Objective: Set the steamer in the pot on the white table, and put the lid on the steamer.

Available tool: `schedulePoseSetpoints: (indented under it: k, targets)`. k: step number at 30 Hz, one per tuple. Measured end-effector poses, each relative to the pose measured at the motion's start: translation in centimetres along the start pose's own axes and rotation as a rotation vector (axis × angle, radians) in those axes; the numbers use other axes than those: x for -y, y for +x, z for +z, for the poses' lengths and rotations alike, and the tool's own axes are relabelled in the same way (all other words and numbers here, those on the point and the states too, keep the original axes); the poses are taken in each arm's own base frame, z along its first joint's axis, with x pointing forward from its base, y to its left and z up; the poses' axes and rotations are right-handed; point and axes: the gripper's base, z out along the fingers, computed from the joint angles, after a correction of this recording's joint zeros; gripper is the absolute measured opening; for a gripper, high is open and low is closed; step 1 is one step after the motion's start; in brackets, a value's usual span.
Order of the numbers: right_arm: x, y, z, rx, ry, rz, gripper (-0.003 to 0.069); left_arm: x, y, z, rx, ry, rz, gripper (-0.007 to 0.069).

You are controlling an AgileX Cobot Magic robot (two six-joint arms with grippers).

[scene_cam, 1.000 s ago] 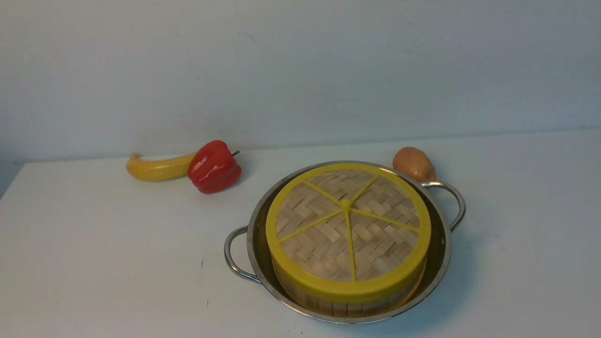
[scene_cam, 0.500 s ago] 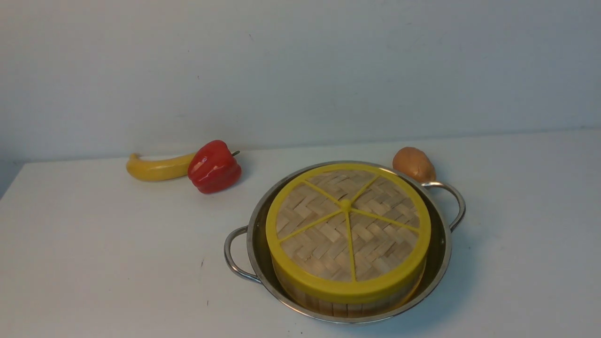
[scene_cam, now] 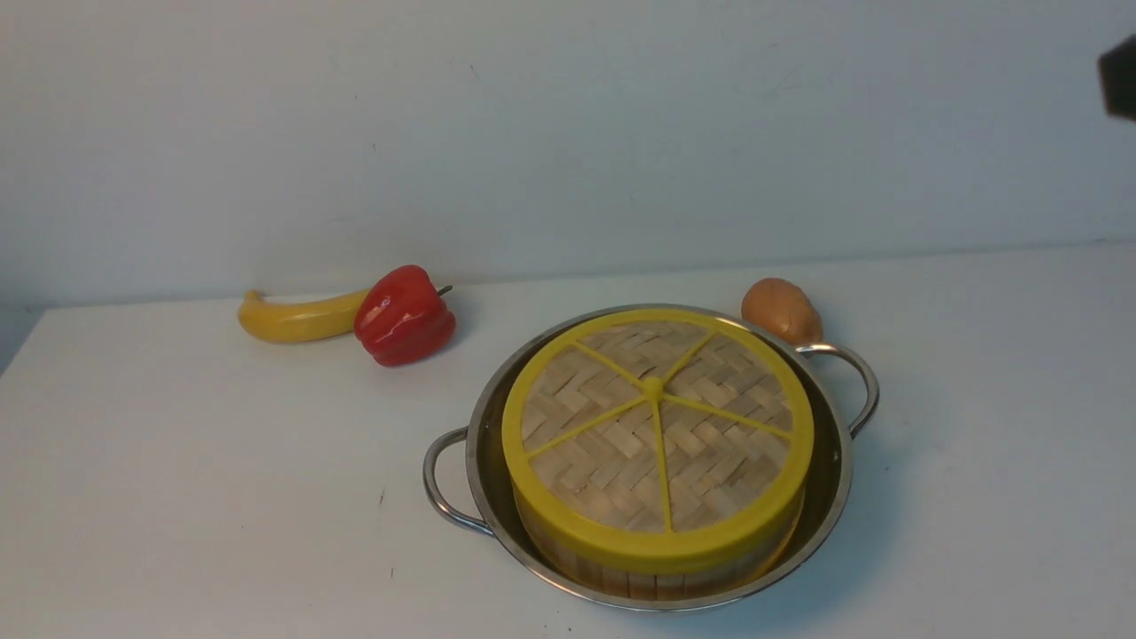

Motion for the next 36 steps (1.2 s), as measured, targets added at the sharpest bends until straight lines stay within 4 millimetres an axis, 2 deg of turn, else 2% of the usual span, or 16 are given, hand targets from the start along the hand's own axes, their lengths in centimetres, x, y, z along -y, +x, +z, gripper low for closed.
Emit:
schedulePoseSetpoints:
  k: [2, 4, 5, 6, 9, 11, 14, 18, 23, 32, 36]
  targets:
    - [1.2, 1.7, 1.1, 0.022, 0.066, 0.114, 0.0062, 0.0, 0.0, 0.0, 0.000, 0.000, 0.001, 0.0084]
    - [2.1, 2.9, 1.2, 0.057, 0.106, 0.174, 0.0065, 0.0, 0.0, 0.0, 0.000, 0.000, 0.001, 0.0088]
    - [2.7, 3.4, 1.0, 0.095, 0.128, 0.202, 0.0067, 0.0, 0.0, 0.0, 0.000, 0.000, 0.001, 0.0091]
    - [3.5, 5.4, 0.6, 0.163, 0.172, 0.246, 0.0070, 0.0, 0.0, 0.0, 0.000, 0.000, 0.001, 0.0094]
    - [4.2, 8.3, -0.1, 0.257, 0.236, 0.278, 0.0074, 0.0, 0.0, 0.0, 0.000, 0.000, 0.001, 0.0096]
    - [4.1, 11.4, -0.6, 0.344, 0.273, 0.281, 0.0077, 0.0, 0.0, 0.0, 0.000, 0.000, 0.001, 0.0102]
    - [3.7, 14.5, -0.7, 0.399, 0.301, 0.282, 0.0080, 0.0, 0.0, 0.0, 0.000, 0.000, 0.001, 0.0104]
    - [2.5, 21.0, 0.3, 0.422, 0.323, 0.317, 0.0091, 0.0, 0.0, 0.0, 0.000, 0.000, 0.001, 0.0104]
    - [1.3, 26.5, 1.7, 0.439, 0.310, 0.348, 0.0104, 0.0, 0.0, 0.0, 0.000, 0.000, 0.002, 0.0105]
    - [0.6, 26.7, -0.1, 0.609, 0.329, 0.275, 0.0145, 0.0, 0.0, 0.0, 0.000, 0.000, 0.005, 0.0123]
    - [0.7, 27.2, 0.0, 0.560, 0.343, 0.285, 0.0163, 0.0, 0.0, 0.0, 0.000, 0.000, 0.006, 0.0125]
